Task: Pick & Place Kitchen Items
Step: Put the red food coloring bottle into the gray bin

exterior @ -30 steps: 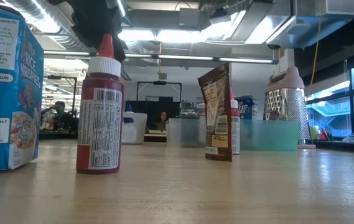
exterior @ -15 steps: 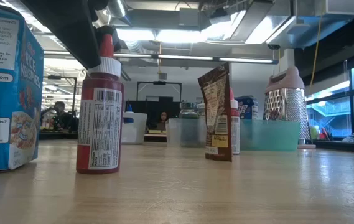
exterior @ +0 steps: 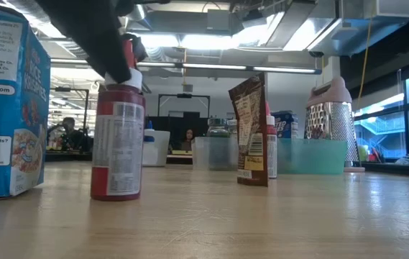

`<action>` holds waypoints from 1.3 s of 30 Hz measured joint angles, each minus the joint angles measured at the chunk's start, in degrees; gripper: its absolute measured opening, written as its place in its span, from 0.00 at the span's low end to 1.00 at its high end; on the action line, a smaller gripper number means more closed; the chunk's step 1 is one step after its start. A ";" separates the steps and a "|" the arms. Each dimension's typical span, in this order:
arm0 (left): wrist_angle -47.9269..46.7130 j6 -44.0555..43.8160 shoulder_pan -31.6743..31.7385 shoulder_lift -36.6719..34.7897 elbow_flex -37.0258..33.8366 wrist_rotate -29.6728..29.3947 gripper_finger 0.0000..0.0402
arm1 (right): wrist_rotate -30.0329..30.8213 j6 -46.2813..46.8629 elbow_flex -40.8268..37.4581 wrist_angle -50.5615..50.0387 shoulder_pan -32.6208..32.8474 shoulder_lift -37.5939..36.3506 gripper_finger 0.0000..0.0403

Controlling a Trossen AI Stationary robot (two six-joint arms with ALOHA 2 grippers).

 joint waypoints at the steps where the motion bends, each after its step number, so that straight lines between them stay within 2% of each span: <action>1: 0.33 -0.02 0.18 0.00 0.00 0.05 0.62 | 0.00 0.02 0.00 -0.16 0.00 0.00 0.59; 29: 3.46 -0.02 0.36 3.69 -0.02 3.42 0.62 | -0.04 0.18 -0.02 -1.84 0.00 0.00 0.59; 33: 3.07 0.00 0.36 3.69 -0.02 2.14 0.57 | -0.17 0.18 -0.02 -1.87 0.00 0.00 0.59; 39: 3.00 0.51 0.38 3.69 -0.02 2.92 0.42 | -0.17 0.18 -0.02 -2.37 0.00 0.00 0.59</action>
